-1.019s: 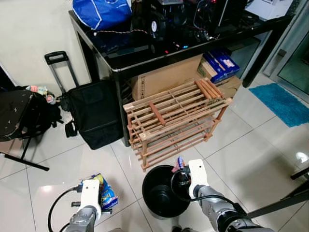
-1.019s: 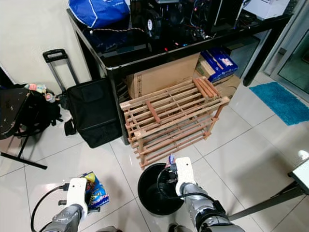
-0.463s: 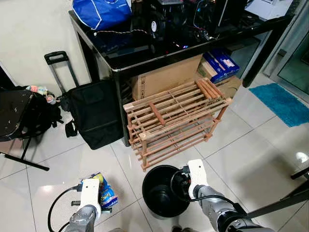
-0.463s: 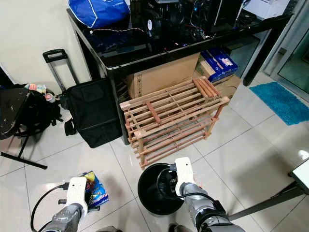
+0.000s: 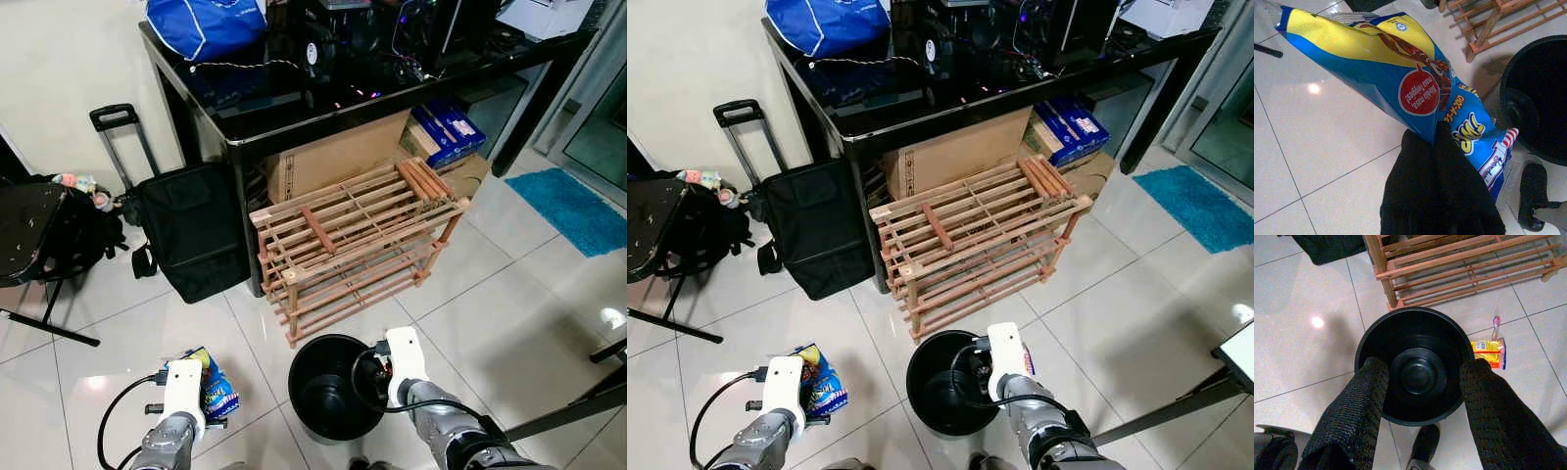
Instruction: Picking trash to rubbish bin
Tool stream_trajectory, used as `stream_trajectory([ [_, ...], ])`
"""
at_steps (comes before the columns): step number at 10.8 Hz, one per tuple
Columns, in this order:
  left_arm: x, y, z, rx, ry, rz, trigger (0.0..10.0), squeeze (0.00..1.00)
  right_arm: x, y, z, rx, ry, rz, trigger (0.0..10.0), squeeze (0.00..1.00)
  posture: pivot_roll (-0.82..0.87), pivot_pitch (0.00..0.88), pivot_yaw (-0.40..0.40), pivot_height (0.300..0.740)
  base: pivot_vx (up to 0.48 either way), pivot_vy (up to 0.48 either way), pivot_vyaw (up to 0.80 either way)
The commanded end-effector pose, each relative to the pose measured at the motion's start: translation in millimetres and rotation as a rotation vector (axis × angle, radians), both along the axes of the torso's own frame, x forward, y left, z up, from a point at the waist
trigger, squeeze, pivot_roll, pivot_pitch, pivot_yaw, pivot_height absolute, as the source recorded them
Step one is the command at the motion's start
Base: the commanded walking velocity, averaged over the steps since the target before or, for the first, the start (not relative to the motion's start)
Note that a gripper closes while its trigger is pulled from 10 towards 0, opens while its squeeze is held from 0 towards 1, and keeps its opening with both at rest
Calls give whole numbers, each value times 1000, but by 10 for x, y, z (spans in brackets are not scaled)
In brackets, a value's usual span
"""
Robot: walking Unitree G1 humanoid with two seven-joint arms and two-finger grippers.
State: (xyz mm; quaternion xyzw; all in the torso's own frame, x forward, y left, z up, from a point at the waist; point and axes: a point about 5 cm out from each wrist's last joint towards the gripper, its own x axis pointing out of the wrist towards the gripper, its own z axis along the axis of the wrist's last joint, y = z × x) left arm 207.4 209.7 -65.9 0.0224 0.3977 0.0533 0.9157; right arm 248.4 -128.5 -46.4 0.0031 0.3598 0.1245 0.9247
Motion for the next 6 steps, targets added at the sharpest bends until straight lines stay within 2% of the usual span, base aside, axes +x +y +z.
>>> stream_trajectory([
  [1,-6,19,-2,13,11,-9,10000,0,-39,-32,-30,-6,13,-14,10000,0,119,78,-19,740,0,0,0],
  [6,14,9,6,10,6,-3,10000,0,-38,-77,-27,-7,6,-26,10000,0,114,75,-22,740,0,0,0],
])
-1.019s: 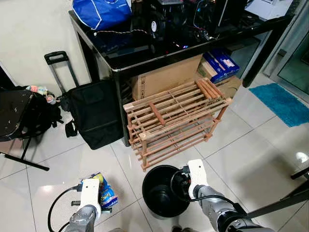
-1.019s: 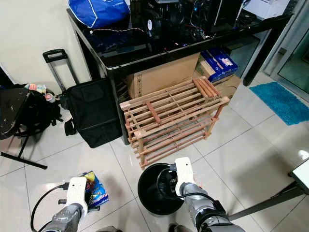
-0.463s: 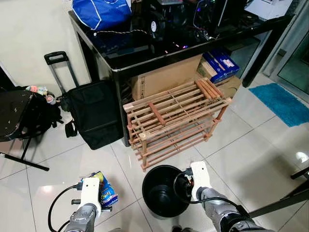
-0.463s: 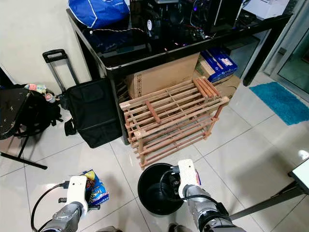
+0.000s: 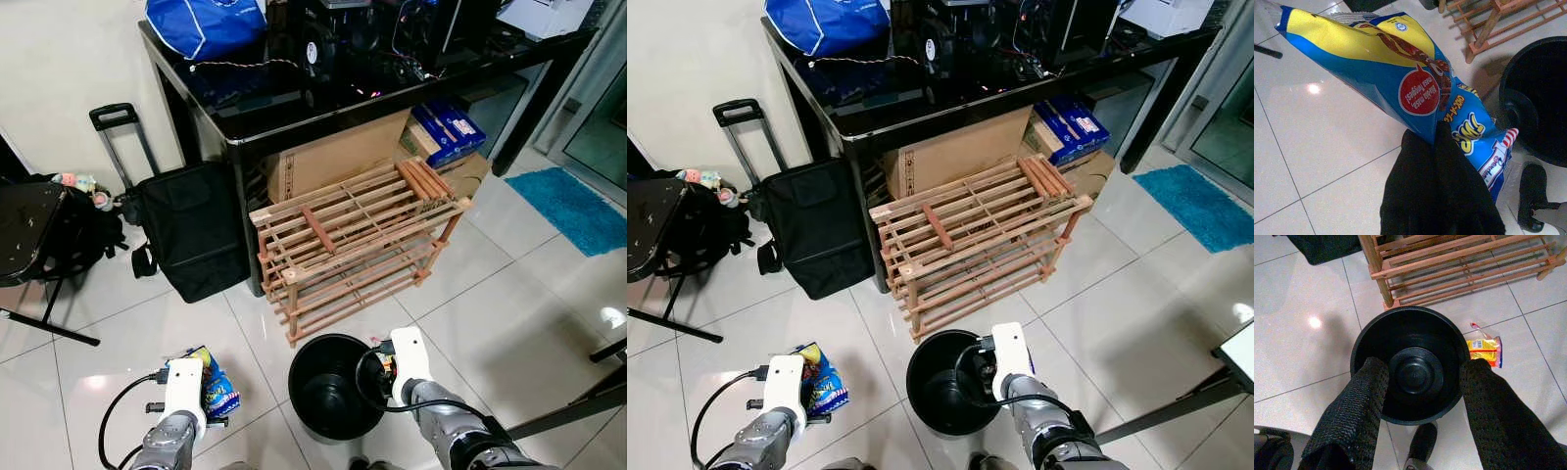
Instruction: Picking trash to rubbish bin
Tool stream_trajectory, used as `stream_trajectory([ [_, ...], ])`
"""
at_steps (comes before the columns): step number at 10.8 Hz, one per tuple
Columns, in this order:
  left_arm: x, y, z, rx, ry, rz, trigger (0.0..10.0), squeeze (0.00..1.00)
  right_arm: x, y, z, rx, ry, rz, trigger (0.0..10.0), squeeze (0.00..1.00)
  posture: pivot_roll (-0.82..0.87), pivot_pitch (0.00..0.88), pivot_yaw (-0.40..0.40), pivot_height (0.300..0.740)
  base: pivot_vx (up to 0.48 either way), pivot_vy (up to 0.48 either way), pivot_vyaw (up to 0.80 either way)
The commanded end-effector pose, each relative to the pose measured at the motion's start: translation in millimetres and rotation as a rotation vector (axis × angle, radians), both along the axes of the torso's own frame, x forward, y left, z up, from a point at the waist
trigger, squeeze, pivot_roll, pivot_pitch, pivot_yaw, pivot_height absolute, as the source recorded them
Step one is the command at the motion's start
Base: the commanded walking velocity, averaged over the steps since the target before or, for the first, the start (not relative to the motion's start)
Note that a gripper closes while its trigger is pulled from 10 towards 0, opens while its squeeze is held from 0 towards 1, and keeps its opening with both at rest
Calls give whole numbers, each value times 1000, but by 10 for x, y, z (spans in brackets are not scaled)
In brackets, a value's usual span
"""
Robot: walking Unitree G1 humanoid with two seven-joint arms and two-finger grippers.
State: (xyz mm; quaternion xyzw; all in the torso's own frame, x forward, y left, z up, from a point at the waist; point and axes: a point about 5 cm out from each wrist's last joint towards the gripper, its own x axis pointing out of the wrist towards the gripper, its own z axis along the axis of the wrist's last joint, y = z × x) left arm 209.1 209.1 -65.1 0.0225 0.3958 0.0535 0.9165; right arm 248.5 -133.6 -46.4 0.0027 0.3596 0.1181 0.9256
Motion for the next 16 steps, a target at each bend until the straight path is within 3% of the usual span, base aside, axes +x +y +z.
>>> stream_trajectory([
  [1,1,24,2,12,9,-4,10000,0,-40,-30,-29,4,10,-22,10000,0,109,66,-20,740,0,0,0],
  [10,7,51,12,21,5,-10,10000,0,-131,-47,-92,-11,42,-6,10000,0,113,1,-28,740,0,0,-774],
  [16,1,78,15,21,3,5,10000,0,-117,-36,-84,-14,42,3,10000,0,121,22,-34,740,0,0,-790],
])
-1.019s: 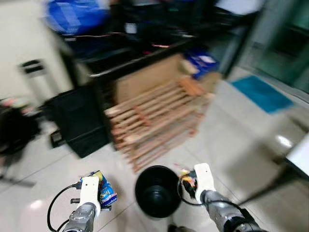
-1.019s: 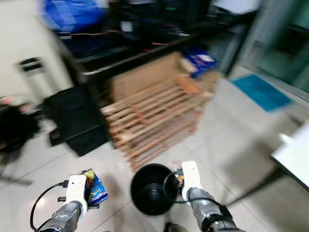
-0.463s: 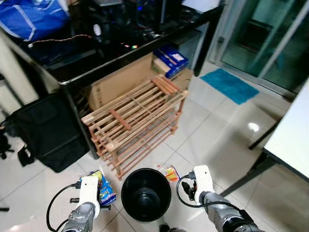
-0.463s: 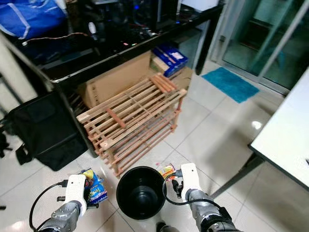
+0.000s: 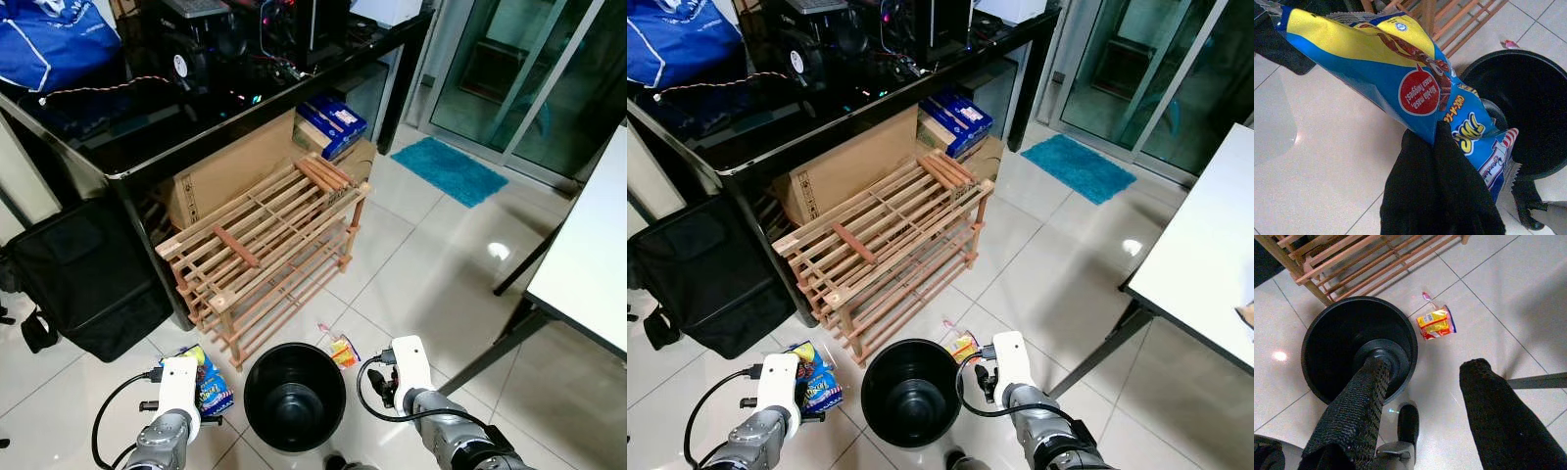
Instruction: Picking trash to rubbish bin
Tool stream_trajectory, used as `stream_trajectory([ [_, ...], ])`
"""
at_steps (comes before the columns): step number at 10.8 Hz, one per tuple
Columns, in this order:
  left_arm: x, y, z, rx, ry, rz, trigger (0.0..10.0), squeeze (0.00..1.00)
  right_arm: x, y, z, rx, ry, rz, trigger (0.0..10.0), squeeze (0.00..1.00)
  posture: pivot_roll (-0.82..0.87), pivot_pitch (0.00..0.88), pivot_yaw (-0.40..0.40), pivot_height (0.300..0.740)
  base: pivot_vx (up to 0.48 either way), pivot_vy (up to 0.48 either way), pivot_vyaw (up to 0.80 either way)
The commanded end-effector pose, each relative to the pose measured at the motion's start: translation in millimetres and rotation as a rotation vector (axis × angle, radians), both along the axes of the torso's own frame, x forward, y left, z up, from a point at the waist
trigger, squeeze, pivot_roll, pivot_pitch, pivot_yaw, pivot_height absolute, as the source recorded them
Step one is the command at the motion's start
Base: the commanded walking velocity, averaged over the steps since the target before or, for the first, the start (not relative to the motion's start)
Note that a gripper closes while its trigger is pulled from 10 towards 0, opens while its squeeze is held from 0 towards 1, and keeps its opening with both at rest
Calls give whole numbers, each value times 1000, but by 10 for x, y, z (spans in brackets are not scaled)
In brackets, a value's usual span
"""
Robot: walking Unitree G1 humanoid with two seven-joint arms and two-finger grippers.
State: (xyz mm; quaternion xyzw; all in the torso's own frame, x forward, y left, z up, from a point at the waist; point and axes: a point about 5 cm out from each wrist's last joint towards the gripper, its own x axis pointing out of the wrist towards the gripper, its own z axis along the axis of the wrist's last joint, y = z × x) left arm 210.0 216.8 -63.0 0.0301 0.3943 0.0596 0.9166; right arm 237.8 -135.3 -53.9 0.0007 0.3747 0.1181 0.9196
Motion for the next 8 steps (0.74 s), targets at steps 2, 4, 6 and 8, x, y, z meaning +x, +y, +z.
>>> stream_trajectory([
  [2,-27,7,-15,2,9,4,10000,0,-14,-20,-13,-6,14,-1,10000,0,122,37,-34,740,0,0,-784],
  [4,-16,17,-7,3,7,7,10000,0,-14,-21,-13,-6,16,-7,10000,0,122,48,-30,740,0,0,-784],
  [6,-1,30,5,19,6,-4,10000,0,-3,-15,-6,-4,12,-13,10000,0,120,53,-23,740,0,0,-781],
  [8,16,24,12,46,12,-38,10000,0,-4,-13,-7,0,11,-19,10000,0,118,60,-18,740,0,-240,-784],
])
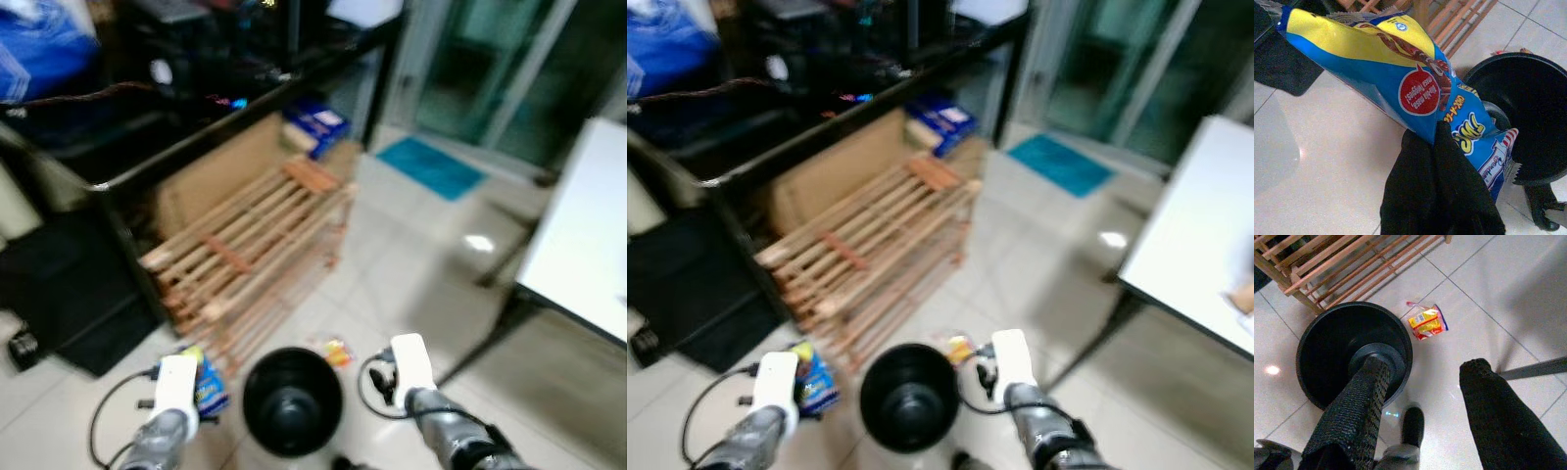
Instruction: Picking trash to rubbish bin
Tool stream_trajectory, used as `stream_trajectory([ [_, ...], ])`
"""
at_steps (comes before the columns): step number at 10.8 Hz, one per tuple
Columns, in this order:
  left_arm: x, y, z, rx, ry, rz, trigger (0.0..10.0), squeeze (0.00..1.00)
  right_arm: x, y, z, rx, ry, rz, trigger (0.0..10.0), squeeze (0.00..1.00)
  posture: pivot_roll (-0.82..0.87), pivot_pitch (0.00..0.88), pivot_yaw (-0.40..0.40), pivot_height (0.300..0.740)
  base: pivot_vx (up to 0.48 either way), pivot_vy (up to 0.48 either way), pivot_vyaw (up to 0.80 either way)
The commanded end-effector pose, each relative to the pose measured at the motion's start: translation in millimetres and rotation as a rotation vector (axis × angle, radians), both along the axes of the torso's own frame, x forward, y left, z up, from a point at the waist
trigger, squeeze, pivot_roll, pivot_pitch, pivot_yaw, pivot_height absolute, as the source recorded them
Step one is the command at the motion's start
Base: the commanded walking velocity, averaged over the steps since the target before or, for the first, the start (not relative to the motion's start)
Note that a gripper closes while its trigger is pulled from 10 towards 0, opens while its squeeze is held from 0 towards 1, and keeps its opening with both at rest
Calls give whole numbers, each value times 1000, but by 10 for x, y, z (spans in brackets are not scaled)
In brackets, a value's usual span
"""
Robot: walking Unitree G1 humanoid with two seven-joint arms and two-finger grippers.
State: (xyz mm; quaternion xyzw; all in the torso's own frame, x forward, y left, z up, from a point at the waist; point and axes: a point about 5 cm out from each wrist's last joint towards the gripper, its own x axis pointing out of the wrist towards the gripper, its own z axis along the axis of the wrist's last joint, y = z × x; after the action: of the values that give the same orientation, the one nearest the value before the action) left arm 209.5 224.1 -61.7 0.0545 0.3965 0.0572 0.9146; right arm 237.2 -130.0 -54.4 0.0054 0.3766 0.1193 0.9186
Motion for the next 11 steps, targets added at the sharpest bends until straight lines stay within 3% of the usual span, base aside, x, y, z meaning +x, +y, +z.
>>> stream_trajectory([
  [1,25,-51,1,6,3,-17,10000,0,-2,-68,-4,-9,7,-20,10000,0,118,63,-16,740,0,-480,-781],
  [2,26,-51,2,-4,-1,-3,10000,0,-4,-69,-6,-7,6,-24,10000,0,116,65,-14,740,0,0,-775],
  [8,53,-54,18,-18,-16,4,10000,0,-11,-60,-10,4,9,-38,10000,0,118,72,-10,740,0,0,0],
  [11,52,-51,20,-26,-21,10,10000,0,-19,-41,-16,7,15,-30,10000,0,119,74,-9,740,0,0,-775],
])
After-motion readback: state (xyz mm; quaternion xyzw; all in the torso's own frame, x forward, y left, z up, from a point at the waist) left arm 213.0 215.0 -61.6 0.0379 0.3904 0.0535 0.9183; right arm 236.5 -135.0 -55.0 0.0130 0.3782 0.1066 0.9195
